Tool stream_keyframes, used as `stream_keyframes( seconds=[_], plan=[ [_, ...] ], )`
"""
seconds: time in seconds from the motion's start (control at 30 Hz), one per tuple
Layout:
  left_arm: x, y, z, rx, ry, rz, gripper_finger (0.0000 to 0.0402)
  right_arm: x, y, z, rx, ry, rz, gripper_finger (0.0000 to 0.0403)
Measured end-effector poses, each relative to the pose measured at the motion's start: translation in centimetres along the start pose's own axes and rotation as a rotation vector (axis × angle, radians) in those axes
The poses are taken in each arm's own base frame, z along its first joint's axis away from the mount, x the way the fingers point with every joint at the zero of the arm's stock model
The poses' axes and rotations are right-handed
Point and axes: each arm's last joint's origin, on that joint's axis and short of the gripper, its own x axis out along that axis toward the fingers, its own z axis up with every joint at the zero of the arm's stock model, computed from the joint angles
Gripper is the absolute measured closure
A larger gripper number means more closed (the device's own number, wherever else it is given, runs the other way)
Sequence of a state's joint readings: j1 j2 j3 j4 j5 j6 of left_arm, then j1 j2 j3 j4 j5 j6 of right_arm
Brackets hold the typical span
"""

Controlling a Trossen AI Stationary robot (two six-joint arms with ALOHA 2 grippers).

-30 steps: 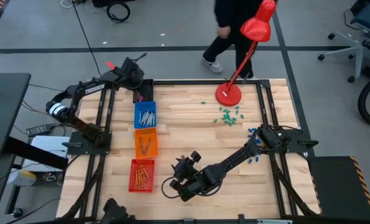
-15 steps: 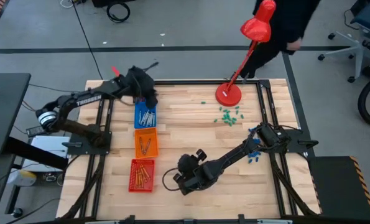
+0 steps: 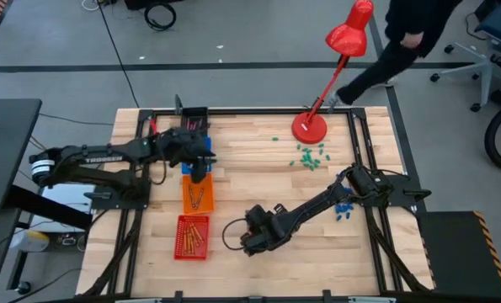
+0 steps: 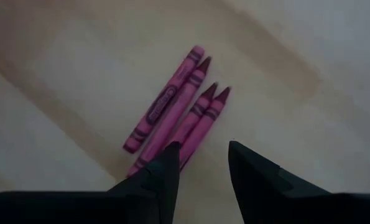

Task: Sort crayons
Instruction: Put the pink crayon into the black bin

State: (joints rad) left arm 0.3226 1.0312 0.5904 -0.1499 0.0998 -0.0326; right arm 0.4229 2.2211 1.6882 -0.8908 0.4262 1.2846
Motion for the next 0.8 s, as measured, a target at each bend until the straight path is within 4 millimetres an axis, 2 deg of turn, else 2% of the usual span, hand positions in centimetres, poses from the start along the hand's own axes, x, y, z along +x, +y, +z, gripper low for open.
stream_keyframes(
  seconds=[0.4, 0.8],
  plan=[
    [-0.6, -3.3, -0.7, 0.062, -0.009, -0.133, 0.0283, 0.7, -0.5, 1.2, 0.041, 0.123, 0.016, 0.0261],
    [-0.6, -3.6, -0.8, 0.073, -0.007, -0.139, 0.0283, 0.7, -0.4, 1.2, 0.048, 0.131, 0.028, 0.0261]
  ],
)
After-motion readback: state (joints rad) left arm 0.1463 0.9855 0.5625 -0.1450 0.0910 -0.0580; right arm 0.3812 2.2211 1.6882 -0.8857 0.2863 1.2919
